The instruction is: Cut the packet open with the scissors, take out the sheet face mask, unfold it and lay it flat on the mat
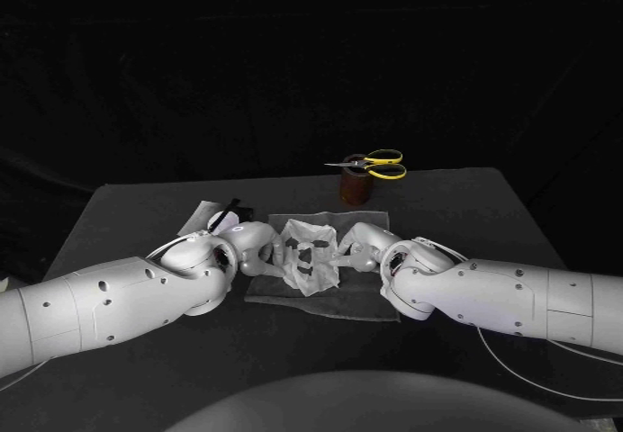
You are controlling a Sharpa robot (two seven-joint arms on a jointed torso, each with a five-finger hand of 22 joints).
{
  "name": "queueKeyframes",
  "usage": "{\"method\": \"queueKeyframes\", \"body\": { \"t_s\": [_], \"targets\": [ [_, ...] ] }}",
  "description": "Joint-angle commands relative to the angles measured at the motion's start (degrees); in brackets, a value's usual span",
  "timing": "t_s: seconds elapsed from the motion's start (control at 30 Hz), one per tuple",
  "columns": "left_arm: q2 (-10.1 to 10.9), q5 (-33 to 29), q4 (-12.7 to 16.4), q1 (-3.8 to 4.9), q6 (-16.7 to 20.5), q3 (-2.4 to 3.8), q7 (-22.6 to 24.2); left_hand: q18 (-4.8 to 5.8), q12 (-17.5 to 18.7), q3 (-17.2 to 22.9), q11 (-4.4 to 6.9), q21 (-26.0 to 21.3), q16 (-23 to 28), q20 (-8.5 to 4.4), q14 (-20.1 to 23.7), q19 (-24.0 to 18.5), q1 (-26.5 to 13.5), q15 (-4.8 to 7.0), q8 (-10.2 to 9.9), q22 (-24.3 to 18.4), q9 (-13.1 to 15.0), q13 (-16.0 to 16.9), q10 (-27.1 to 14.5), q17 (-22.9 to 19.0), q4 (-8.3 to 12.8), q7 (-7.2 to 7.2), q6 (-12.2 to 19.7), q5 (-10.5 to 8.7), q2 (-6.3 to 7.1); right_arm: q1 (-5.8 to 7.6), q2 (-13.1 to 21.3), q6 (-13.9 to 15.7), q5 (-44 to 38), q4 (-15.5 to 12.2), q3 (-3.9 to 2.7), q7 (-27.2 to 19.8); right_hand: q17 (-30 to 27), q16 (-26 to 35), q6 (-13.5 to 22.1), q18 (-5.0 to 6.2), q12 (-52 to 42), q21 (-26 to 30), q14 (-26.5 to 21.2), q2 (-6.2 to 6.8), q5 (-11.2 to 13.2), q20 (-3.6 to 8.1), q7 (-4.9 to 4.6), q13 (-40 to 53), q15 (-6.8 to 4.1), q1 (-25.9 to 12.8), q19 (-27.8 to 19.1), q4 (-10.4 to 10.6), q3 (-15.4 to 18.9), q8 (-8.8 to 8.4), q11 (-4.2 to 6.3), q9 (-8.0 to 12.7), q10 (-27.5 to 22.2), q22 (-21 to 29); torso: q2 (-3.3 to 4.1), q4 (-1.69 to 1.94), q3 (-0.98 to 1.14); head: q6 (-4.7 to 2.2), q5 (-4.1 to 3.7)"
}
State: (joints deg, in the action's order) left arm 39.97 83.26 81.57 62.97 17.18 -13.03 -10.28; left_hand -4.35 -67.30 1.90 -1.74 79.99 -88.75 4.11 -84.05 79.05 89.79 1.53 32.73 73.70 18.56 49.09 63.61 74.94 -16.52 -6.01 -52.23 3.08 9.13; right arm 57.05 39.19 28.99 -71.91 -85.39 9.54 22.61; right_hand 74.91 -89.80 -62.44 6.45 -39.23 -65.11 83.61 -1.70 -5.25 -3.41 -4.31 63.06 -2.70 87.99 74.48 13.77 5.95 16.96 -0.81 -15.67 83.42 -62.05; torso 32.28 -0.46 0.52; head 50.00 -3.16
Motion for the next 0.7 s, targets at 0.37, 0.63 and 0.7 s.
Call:
{"method": "queueKeyframes", "body": {
  "t_s": [0.37,0.63,0.7],
  "targets": [
    [0.0,0.6,0.2,0.00,-2.4,0.03,-0.6,0.37,-0.4,-0.5,0.04,0.4,-0.3,-0.14,-5.2,0.4,0.5,0.31,0.5,0.2,0.1,0.2,0.6,12.8,0.0,0.08,0.6,-0.29,-0.04,-0.24,-0.1,0.9,-1.4,0.3,0.13,0.0,15.1,-0.2,-2.5,-0.29,-50.8,-1.8,6.4,-0.90,2.2,1.52,1.81,26.9,-2.05,4.5,0.5,-3.8,-4.7,1.49,2.46,-1.5,6.6,-2.3,0.05,-0.01,0.01,0.00,-0.07],
    [0.0,0.6,0.2,0.00,-3.0,0.03,-0.9,0.38,-0.5,-0.5,0.02,0.5,-0.3,-0.14,-5.2,0.4,0.5,0.30,0.5,0.2,0.1,0.2,0.6,12.7,0.0,0.06,0.7,-0.29,-0.05,-0.24,0.1,2.9,-1.0,0.1,0.13,-0.7,15.1,-0.2,-3.0,-0.47,-50.8,-2.5,6.4,-0.46,2.4,1.80,1.86,26.9,-2.22,4.6,0.8,-4.6,-6.4,2.23,2.57,-2.3,6.6,-3.2,0.01,-0.01,-0.01,0.00,-0.07],
    [0.0,0.6,0.2,0.01,-3.2,0.03,-1.0,0.39,-0.5,-0.5,0.02,0.5,-0.3,-0.14,-5.2,0.5,0.4,0.30,0.5,0.2,0.1,0.2,0.6,12.8,0.0,0.05,0.7,-0.29,-0.05,-0.24,0.2,3.5,-0.8,0.0,0.13,-0.9,15.1,-0.2,-3.0,-0.52,-50.8,-2.7,6.4,-0.42,2.4,1.83,1.85,26.9,-2.24,4.6,0.9,-4.7,-6.7,2.32,2.58,-2.4,6.6,-3.5,0.00,-0.01,0.01,0.00,-0.07]
  ]
}}
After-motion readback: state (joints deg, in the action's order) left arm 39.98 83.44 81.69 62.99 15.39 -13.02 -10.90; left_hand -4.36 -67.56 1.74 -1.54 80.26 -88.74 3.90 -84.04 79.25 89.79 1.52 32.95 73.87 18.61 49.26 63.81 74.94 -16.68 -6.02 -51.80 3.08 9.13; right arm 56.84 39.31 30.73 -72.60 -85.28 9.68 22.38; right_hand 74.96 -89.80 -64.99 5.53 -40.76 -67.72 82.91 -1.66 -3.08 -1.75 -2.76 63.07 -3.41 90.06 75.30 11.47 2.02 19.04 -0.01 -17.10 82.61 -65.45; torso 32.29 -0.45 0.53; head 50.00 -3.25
